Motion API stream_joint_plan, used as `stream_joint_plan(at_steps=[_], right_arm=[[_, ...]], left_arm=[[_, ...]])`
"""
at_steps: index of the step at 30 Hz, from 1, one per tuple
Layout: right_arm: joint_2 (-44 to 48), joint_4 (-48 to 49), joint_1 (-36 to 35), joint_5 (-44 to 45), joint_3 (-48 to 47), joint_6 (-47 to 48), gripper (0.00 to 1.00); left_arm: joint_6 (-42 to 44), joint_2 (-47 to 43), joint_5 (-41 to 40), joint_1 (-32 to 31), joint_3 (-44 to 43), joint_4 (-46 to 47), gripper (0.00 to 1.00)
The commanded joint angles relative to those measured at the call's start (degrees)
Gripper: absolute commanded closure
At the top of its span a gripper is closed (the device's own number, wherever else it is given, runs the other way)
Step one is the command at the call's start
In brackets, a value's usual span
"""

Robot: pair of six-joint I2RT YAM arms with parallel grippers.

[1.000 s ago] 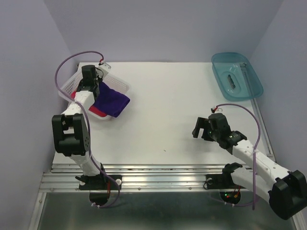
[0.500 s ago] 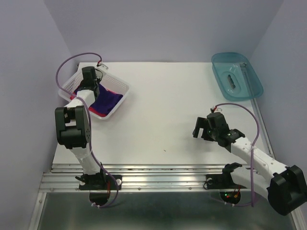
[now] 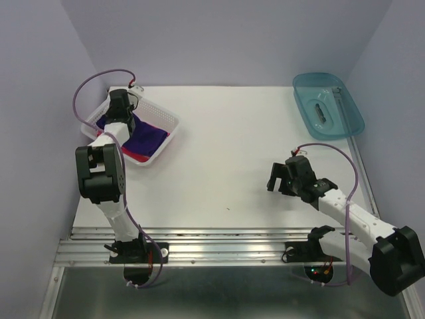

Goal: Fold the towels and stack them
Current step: Neatly place the folded towel into the bin

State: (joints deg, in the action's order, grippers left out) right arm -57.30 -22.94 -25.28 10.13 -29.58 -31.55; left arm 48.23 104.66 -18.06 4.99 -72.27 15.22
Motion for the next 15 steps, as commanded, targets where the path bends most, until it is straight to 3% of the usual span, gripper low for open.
stream_joint_plan(at_steps=[1,3,4,5,8,11,15], right_arm=[[-0.5,0.8,-0.3,1.2,-3.6,-0.8,0.0],[-0.8,0.9,-0.3,1.0,-3.8,-0.7,0.0],[-1.1,0.8,-0.3,1.0,-3.9,-0.7,0.0],[-1.3,0.7,-0.3,1.1,-4.2,-0.5,0.0],[-1.4,0.7,-0.3,1.0,-4.2,-0.7,0.0],[-0.8,0.9,-0.3,0.7,-3.8,-0.9,0.0],[0.9,0.8,-0.3,0.7,-3.7,-0.8,0.0]], left_arm=[[0.9,0.5,0.2,1.2,-4.0,1.5,1.0],[0.1,0.8,1.1,1.1,-4.4,-0.9,1.0],[-0.9,1.1,0.8,1.2,-5.2,-1.9,0.91],[-2.9,1.9,0.8,1.1,-7.8,-4.8,0.58],[-5.6,2.1,0.5,1.2,-12.1,-7.3,0.33],[-7.6,0.3,1.0,1.1,-13.3,-8.4,0.01],[-11.7,-1.6,0.4,0.9,-16.5,-10.1,0.01]])
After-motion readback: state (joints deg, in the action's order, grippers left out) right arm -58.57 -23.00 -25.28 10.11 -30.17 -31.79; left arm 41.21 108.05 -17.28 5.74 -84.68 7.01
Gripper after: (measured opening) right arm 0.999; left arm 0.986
